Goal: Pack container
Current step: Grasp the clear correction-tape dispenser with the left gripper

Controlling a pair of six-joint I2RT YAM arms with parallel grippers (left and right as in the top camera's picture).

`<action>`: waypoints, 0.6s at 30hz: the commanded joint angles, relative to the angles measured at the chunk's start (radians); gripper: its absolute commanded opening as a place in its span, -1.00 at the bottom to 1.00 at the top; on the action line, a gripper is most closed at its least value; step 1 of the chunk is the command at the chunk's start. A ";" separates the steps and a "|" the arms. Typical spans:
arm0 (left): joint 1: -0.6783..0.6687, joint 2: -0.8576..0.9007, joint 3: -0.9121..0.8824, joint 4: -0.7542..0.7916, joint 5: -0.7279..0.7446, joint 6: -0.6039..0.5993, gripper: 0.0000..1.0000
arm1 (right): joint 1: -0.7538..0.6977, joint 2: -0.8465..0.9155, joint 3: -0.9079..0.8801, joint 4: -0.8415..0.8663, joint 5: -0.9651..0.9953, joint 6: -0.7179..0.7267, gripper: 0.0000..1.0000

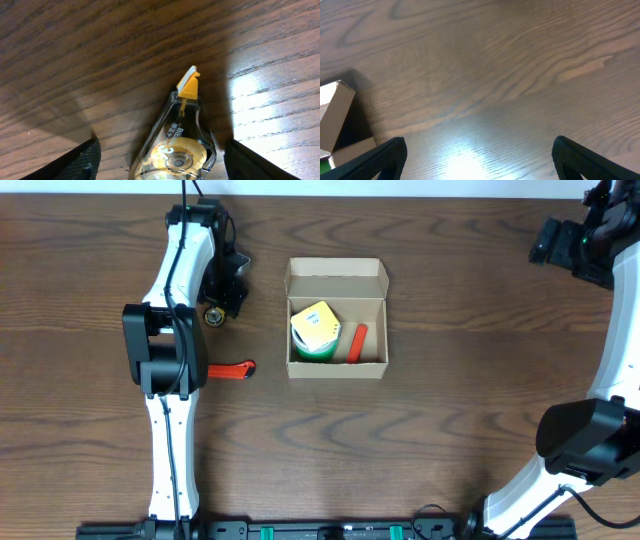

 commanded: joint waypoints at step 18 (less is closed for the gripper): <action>-0.008 0.050 0.019 -0.006 0.035 -0.084 0.01 | -0.004 0.009 0.001 0.003 -0.004 0.015 0.88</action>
